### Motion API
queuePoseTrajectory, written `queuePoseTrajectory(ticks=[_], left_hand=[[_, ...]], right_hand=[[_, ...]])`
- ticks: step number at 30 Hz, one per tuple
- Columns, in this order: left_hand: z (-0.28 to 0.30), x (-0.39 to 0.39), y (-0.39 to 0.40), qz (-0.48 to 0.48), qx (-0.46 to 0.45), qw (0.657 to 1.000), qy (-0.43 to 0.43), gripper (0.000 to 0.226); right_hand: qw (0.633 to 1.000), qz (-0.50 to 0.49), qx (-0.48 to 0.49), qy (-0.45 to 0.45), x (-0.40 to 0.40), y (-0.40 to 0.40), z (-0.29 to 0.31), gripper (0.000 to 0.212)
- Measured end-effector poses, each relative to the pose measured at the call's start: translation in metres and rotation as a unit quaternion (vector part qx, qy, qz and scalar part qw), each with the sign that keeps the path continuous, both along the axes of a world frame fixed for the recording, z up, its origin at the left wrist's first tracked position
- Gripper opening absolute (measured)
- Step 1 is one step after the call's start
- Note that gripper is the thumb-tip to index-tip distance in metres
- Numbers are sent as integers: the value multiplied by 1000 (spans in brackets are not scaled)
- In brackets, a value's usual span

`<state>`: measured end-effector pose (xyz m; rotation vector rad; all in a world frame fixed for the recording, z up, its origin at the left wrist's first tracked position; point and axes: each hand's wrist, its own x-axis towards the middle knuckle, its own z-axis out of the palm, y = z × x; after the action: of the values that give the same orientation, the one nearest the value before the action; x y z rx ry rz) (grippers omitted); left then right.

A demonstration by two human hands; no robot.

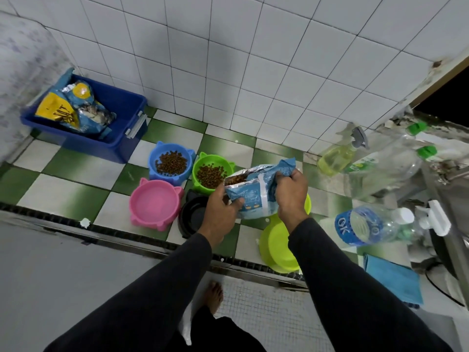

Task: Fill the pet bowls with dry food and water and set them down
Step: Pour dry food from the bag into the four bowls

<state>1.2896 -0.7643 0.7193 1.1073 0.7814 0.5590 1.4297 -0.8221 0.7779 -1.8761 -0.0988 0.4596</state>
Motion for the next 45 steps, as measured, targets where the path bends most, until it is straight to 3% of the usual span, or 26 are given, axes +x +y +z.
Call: queuePoseTrajectory(ticks=[4, 10, 16, 26, 37, 41, 45], left_hand=[[-3, -14, -7, 3, -30, 1000, 7, 35], [1, -36, -19, 13, -175, 983, -50, 36], [-7, -52, -30, 2, -244, 968, -57, 30], [-18, -70, -39, 11, -324, 945, -38, 18], [-20, -78, -41, 10, -354, 935, -21, 29], [-20, -78, -42, 6, -361, 932, -13, 26], [-20, -76, -43, 4, -373, 928, -9, 27]], right_hand=[[1000, 0, -7, -27, -17, -6, 2, 11], [989, 12, -76, -125, -48, -14, 11, 14], [968, 35, -141, -204, -73, -22, 15, 12], [926, 108, -224, -284, -102, -21, 23, 17], [876, 182, -303, -329, -117, -13, 24, 16], [861, 218, -319, -332, -122, -11, 31, 29], [851, 237, -340, -323, -123, -7, 33, 10]])
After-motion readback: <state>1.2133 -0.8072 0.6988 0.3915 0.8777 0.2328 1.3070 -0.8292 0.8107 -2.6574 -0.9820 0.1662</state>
